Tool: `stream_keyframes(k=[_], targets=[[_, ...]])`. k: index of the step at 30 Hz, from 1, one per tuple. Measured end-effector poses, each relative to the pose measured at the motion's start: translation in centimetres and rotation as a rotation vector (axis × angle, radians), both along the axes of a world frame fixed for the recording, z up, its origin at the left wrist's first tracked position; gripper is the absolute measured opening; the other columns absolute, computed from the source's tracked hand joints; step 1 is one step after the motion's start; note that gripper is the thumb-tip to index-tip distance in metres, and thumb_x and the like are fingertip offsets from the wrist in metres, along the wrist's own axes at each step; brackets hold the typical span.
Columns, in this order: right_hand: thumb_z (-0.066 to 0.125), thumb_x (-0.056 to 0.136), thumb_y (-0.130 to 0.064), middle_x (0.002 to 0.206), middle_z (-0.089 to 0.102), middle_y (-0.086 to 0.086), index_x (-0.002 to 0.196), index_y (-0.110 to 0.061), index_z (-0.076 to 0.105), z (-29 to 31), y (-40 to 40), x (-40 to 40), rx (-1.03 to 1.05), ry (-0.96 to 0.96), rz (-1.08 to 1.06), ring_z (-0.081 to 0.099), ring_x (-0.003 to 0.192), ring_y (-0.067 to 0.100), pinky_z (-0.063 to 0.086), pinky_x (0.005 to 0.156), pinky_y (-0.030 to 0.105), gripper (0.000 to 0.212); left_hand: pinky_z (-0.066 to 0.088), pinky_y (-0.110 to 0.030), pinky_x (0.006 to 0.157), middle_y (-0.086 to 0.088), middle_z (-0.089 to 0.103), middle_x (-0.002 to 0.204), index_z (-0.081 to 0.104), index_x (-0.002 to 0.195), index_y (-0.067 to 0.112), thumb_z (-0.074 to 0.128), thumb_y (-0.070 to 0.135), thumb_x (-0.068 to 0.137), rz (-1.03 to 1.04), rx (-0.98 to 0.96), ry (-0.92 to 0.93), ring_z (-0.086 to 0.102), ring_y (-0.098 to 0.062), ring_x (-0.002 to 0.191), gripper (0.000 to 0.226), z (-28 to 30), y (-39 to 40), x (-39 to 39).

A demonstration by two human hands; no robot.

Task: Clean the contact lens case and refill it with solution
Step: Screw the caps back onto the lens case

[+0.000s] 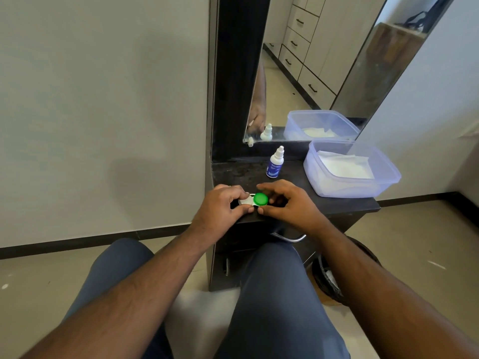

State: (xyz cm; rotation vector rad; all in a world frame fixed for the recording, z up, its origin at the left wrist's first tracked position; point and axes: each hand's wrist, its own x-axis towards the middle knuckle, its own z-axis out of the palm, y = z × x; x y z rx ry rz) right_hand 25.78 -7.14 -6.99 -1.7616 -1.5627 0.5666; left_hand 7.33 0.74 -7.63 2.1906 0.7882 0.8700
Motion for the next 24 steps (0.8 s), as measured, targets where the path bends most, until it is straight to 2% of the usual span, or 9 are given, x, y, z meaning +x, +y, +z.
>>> stream_keyframes(k=[3, 9, 13, 16, 21, 24], targets=[[0.075, 0.079, -0.012, 0.116, 0.060, -0.011, 0.122, -0.033, 0.061, 0.2, 0.0, 0.5, -0.042, 0.001, 0.050, 0.059, 0.086, 0.005, 0.045, 0.078, 0.012, 0.050, 0.050, -0.034, 0.083, 0.004, 0.069, 0.101, 0.073, 0.104, 0.011, 0.078, 0.018, 0.076, -0.002, 0.006, 0.006, 0.058, -0.015, 0.096, 0.029, -0.1, 0.0, 0.0], [0.079, 0.076, -0.022, 0.097, 0.056, -0.015, 0.120, -0.028, 0.064, -0.3, 0.3, -0.1, -0.005, -0.068, -0.021, 0.055, 0.081, 0.003, 0.042, 0.074, 0.015, 0.047, 0.050, -0.034, 0.082, 0.003, 0.069, 0.102, 0.073, 0.104, 0.011, 0.079, 0.019, 0.076, -0.003, 0.022, 0.012, 0.058, -0.014, 0.096, 0.029, -0.2, 0.0, 0.0], [0.071, 0.083, -0.016, 0.109, 0.055, -0.007, 0.124, -0.026, 0.061, 0.5, 0.3, 0.2, -0.043, -0.063, 0.057, 0.056, 0.091, 0.008, 0.047, 0.083, 0.017, 0.043, 0.049, -0.031, 0.083, 0.002, 0.070, 0.103, 0.073, 0.105, 0.011, 0.079, 0.019, 0.075, -0.001, 0.018, 0.003, 0.058, -0.014, 0.096, 0.031, -0.3, 0.1, 0.0], [0.068, 0.086, -0.018, 0.108, 0.054, -0.006, 0.123, -0.024, 0.062, 0.7, 0.4, 0.1, -0.097, -0.113, 0.063, 0.055, 0.098, 0.011, 0.046, 0.087, 0.023, 0.038, 0.049, -0.029, 0.081, 0.002, 0.069, 0.104, 0.072, 0.106, 0.011, 0.078, 0.019, 0.076, -0.003, 0.029, 0.014, 0.057, -0.013, 0.096, 0.032, -0.3, 0.1, 0.0], [0.068, 0.086, -0.022, 0.098, 0.051, -0.010, 0.120, -0.021, 0.063, 0.6, 0.3, -0.6, -0.058, -0.207, 0.011, 0.053, 0.086, 0.007, 0.043, 0.080, 0.021, 0.035, 0.050, -0.029, 0.081, 0.002, 0.070, 0.103, 0.073, 0.105, 0.011, 0.080, 0.019, 0.075, 0.003, 0.037, 0.011, 0.058, -0.013, 0.095, 0.032, -0.4, 0.3, 0.1], [0.068, 0.086, -0.023, 0.098, 0.051, -0.009, 0.121, -0.020, 0.063, 0.5, 0.0, -1.1, -0.038, -0.238, -0.022, 0.051, 0.085, 0.004, 0.039, 0.078, 0.014, 0.035, 0.050, -0.028, 0.080, 0.002, 0.070, 0.103, 0.074, 0.104, 0.012, 0.080, 0.019, 0.074, -0.001, 0.036, 0.014, 0.059, -0.013, 0.095, 0.032, -0.5, 0.5, 0.0]])
